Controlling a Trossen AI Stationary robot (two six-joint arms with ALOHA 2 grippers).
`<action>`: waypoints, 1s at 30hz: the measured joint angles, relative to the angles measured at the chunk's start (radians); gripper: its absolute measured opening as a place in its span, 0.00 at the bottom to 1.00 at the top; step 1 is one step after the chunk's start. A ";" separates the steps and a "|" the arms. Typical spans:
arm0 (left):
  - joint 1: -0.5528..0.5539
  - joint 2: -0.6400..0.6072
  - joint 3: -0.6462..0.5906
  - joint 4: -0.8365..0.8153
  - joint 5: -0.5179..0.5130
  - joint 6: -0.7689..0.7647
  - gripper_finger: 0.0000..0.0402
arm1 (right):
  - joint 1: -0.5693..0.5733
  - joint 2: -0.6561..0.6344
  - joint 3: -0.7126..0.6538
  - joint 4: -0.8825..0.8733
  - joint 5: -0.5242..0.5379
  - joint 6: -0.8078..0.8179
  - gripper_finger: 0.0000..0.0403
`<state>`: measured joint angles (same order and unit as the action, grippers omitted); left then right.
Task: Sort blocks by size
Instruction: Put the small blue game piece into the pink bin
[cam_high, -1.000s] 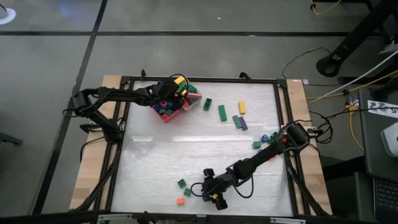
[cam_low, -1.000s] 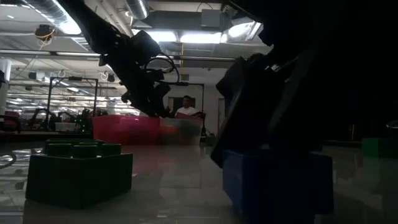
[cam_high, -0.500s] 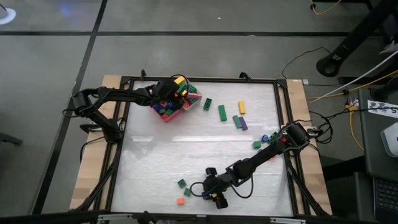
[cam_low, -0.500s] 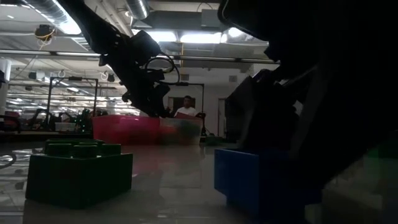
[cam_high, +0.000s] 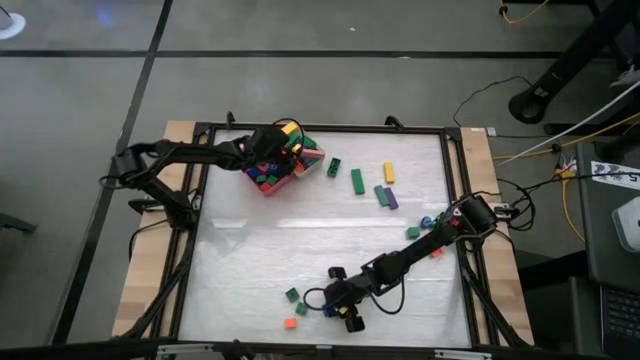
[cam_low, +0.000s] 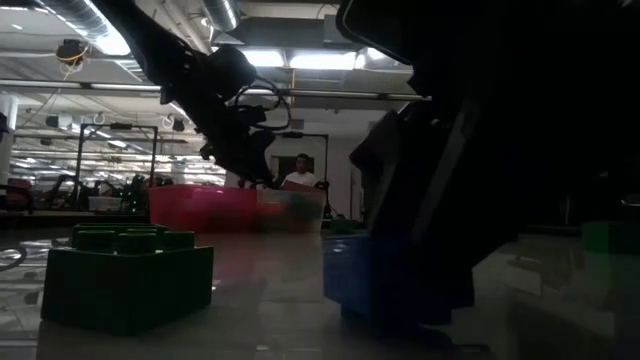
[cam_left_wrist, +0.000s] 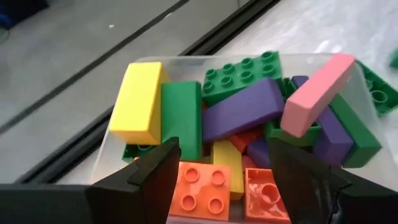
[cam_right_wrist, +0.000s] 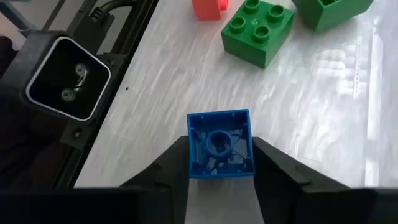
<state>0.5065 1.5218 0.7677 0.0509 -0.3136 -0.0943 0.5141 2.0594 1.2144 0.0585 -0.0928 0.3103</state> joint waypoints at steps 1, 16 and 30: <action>-0.004 -0.008 0.000 -0.002 0.000 0.012 0.58 | -0.004 0.000 0.000 0.002 -0.004 -0.008 0.34; -0.111 -0.298 0.000 -0.157 0.001 0.102 0.58 | -0.241 -0.002 0.087 -0.065 -0.032 -0.260 0.35; -0.334 -0.642 -0.001 -0.730 0.002 -0.152 0.58 | -0.614 -0.003 0.274 0.065 0.022 -0.582 0.36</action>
<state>0.1727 0.8795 0.7663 -0.6793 -0.3116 -0.2459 -0.1002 2.0567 1.4887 0.1237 -0.0711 -0.2721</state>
